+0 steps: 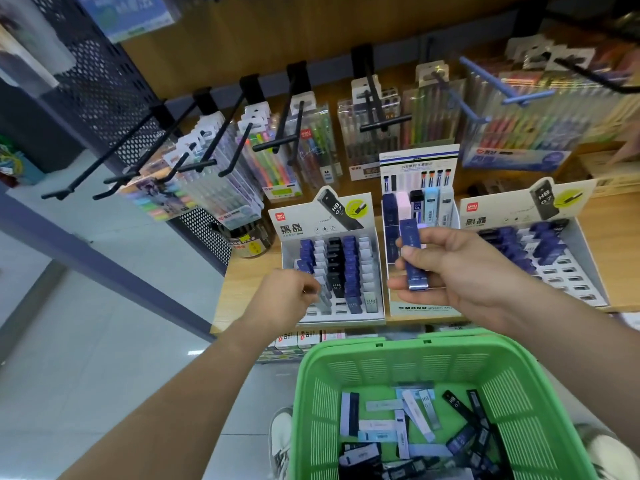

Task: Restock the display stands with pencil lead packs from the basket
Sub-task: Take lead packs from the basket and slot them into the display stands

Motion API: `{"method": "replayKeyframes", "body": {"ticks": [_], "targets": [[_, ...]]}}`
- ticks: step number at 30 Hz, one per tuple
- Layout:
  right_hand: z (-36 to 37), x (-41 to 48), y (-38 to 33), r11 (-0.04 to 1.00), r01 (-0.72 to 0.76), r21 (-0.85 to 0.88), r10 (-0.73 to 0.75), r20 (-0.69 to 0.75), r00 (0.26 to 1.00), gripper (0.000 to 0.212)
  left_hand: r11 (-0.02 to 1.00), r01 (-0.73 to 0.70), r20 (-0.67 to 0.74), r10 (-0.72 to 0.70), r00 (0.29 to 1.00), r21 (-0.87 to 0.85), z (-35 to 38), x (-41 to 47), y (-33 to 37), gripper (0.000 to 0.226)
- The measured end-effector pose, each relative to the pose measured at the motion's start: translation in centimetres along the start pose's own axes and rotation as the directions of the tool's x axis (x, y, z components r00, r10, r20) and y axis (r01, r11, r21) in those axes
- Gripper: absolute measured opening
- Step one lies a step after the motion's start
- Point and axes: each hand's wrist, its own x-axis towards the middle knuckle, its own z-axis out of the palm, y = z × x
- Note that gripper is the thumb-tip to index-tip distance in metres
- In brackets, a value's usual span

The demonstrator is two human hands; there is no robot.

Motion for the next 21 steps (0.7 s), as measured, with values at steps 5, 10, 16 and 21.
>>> {"method": "replayKeyframes", "body": {"ticks": [5, 10, 16, 21], "targets": [[0.3, -0.2, -0.1, 1.000, 0.012, 0.007, -0.012, 0.007, 1.000, 0.007, 0.999, -0.040, 0.037, 0.040, 0.999, 0.014, 0.4, 0.1, 0.0, 0.017], [0.4, -0.4, 0.1, 1.000, -0.028, 0.008, 0.027, 0.040, 0.999, 0.012, 0.993, -0.098, 0.107, 0.092, 0.990, 0.058, 0.6, 0.0, -0.4, 0.024], [0.3, -0.2, 0.2, 0.999, -0.039, 0.009, 0.039, 0.021, 0.999, 0.023, 0.998, 0.031, -0.045, -0.033, 0.998, -0.049, 1.9, -0.3, -0.2, 0.011], [-0.3, -0.1, 0.2, 0.998, -0.012, -0.060, 0.010, -0.030, 1.000, 0.023, 0.997, 0.056, -0.072, -0.052, 0.996, 0.057, 0.6, 0.3, 0.7, 0.010]]}}
